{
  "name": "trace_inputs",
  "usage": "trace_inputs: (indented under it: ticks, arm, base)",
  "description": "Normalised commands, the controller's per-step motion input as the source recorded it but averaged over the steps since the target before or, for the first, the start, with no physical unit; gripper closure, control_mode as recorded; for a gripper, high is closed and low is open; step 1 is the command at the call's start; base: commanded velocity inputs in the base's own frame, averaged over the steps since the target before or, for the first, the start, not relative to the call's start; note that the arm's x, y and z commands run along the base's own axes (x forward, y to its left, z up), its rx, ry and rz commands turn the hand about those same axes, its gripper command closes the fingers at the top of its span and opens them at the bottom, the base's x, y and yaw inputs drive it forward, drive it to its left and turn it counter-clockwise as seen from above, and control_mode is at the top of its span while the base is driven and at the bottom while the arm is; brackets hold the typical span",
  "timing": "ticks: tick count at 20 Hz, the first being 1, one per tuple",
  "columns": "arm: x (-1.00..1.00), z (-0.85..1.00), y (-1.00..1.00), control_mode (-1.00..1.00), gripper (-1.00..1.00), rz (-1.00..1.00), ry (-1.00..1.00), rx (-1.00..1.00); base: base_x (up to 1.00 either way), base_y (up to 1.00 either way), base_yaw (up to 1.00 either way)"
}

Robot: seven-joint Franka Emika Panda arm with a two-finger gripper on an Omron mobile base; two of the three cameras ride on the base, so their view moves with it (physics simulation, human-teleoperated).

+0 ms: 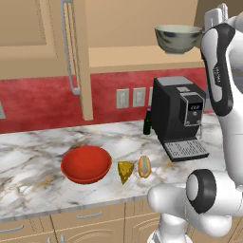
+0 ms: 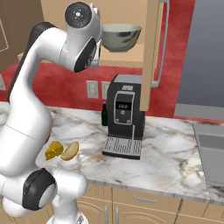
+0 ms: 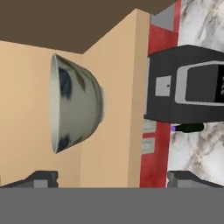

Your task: Pick both bowls and place them on the counter. Then place the cheese in one bowl and place the hotdog bun in the other bowl.

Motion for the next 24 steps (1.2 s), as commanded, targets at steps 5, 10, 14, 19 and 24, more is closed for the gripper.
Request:
trace_inputs:
  ticks: [5,10,14,19,24]
  arm:
    - [0.41,0.00,-0.05,-1.00,-1.00,0.01,0.00,0.00]
    - [0.39,0.01,-0.04,-1.00,-1.00,0.02,0.00,0.00]
    - [0.30,0.00,-0.12,-1.00,-1.00,0.02,0.04,0.00]
    - [0.30,0.00,-0.14,-1.00,-1.00,0.02,0.03,0.00]
    - [0.29,0.00,-0.03,-1.00,-1.00,0.00,0.00,0.00]
  base:
    - [0.00,0.00,0.00]
    - [0.00,0.00,0.00]
    - [0.00,0.00,0.00]
    - [0.00,0.00,0.00]
    - [0.00,0.00,0.00]
